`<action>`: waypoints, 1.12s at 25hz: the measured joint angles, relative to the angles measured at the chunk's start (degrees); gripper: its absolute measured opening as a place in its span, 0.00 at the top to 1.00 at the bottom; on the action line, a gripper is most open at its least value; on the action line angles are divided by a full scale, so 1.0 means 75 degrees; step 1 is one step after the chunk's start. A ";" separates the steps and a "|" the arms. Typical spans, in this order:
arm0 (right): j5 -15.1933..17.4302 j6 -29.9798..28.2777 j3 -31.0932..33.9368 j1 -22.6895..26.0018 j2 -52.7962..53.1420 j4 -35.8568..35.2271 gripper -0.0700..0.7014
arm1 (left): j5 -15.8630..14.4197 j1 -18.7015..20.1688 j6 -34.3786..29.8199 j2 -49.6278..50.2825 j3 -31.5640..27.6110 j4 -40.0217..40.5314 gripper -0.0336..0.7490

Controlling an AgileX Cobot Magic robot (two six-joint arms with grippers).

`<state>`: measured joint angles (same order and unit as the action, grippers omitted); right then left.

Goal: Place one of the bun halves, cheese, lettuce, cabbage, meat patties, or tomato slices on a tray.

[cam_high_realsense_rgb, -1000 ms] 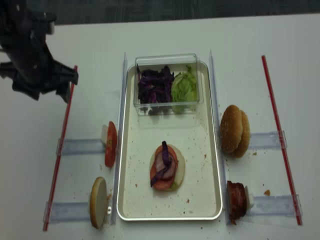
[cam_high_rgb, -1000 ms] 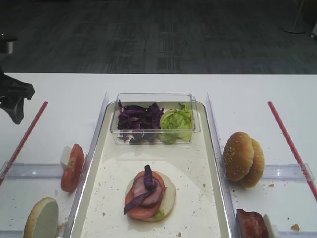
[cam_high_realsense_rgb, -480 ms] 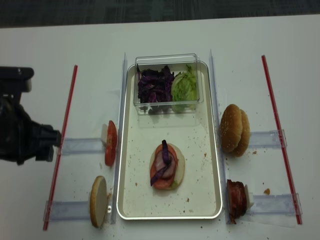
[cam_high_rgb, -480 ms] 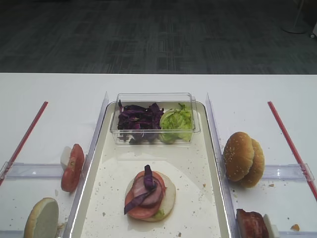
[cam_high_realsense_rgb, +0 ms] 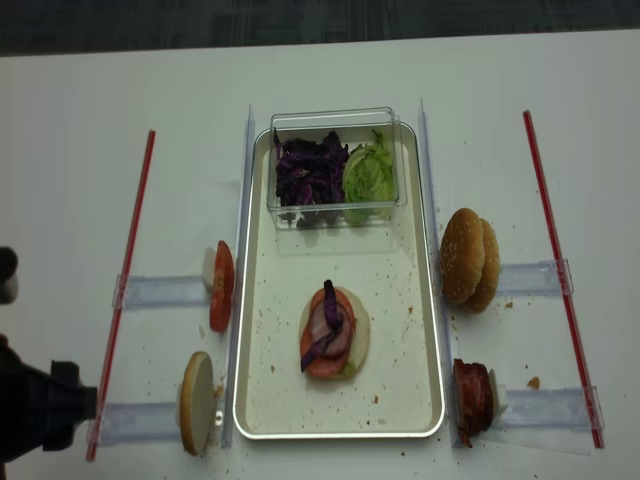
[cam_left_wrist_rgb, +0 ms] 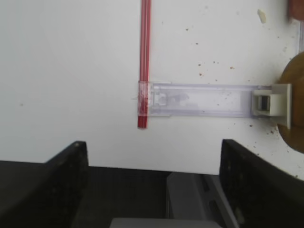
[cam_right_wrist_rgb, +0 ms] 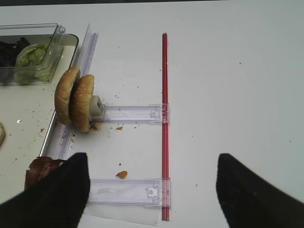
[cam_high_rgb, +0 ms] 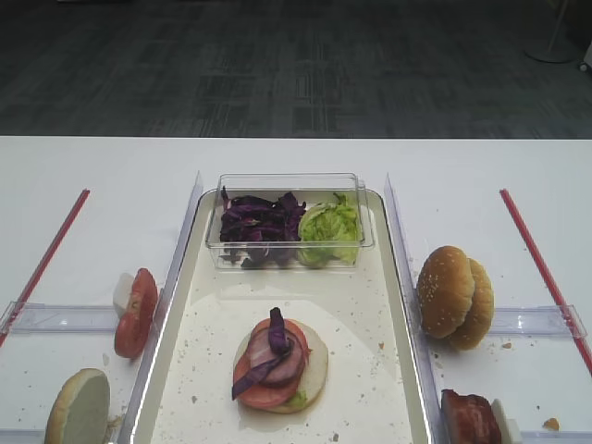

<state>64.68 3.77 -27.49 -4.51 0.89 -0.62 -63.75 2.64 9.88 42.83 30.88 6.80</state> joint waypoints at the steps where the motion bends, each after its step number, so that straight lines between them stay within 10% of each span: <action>1: 0.0000 0.0000 0.0000 0.0000 0.0000 0.0000 0.17 | -0.0046 0.0000 -0.0014 -0.0282 -0.0110 -0.0012 0.29; 28: 0.0000 0.0000 0.0000 0.0000 0.0000 0.0014 0.17 | -0.0579 -0.0017 -0.0327 -0.5835 -0.0374 -0.0199 0.29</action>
<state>64.68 3.77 -27.49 -4.51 0.89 -0.52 -68.09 2.51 7.43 -0.93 28.07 5.30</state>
